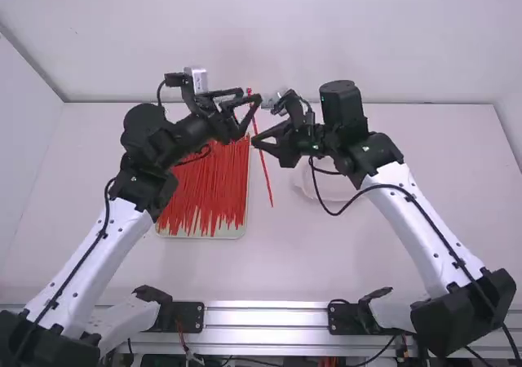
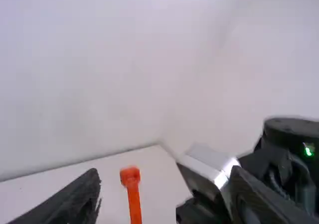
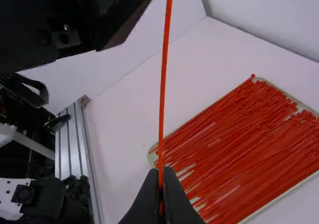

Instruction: Fasten the cable tie

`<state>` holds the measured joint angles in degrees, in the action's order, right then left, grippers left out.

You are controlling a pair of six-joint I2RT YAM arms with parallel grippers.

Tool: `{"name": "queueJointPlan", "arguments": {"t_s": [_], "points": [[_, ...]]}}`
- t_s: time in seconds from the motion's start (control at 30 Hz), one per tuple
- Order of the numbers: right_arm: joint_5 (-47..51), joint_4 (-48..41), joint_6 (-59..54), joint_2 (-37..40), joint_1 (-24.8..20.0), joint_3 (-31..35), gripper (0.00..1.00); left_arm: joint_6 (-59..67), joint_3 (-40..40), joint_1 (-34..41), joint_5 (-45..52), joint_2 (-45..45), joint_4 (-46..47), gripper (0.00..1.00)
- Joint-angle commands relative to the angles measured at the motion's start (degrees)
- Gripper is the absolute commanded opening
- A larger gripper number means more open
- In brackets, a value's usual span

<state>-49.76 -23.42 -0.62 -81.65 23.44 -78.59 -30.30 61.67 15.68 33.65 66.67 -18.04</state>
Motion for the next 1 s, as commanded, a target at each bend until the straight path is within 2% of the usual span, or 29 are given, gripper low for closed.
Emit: {"name": "queueJointPlan", "arguments": {"t_s": [0.0,0.13,0.23,0.43,0.53,0.6,0.77,0.87,0.97], "points": [[-8.70,-0.22,-5.16,-0.63,-2.49,-1.33,0.00,5.68,2.91,-3.61,9.68,-0.74,0.26,0.82],[-15.34,-0.17,-9.18,-0.63,-5.35,-1.33,0.00,5.55,4.94,-8.28,19.76,0.61,-1.77,0.86],[-21.90,1.70,-11.74,-0.63,-7.28,-1.33,0.00,1.68,6.49,-10.95,29.18,2.86,-8.76,0.87],[-26.14,7.32,-12.96,-0.63,-8.50,-1.33,0.00,-9.62,12.59,-9.84,40.13,10.36,-22.82,0.87],[-26.73,10.01,-12.94,-0.63,-8.35,-1.33,0.00,-11.76,16.92,-8.41,43.82,14.12,-23.21,0.84],[-26.95,12.02,-12.94,-0.63,-8.46,-1.33,0.00,-12.61,20.41,-7.06,46.29,16.94,-22.84,0.78],[-26.93,14.84,-12.90,-0.63,-8.37,-1.33,0.00,-13.79,23.58,-4.72,46.69,19.19,-22.80,0.73],[-26.95,15.74,-12.26,-0.63,-8.39,-1.33,0.00,-13.64,23.98,-3.32,46.27,19.39,-23.15,0.58],[-26.97,15.52,-12.24,-0.63,-8.41,-1.33,0.00,-12.15,23.93,-2.67,46.23,19.39,-22.40,0.48]]}}
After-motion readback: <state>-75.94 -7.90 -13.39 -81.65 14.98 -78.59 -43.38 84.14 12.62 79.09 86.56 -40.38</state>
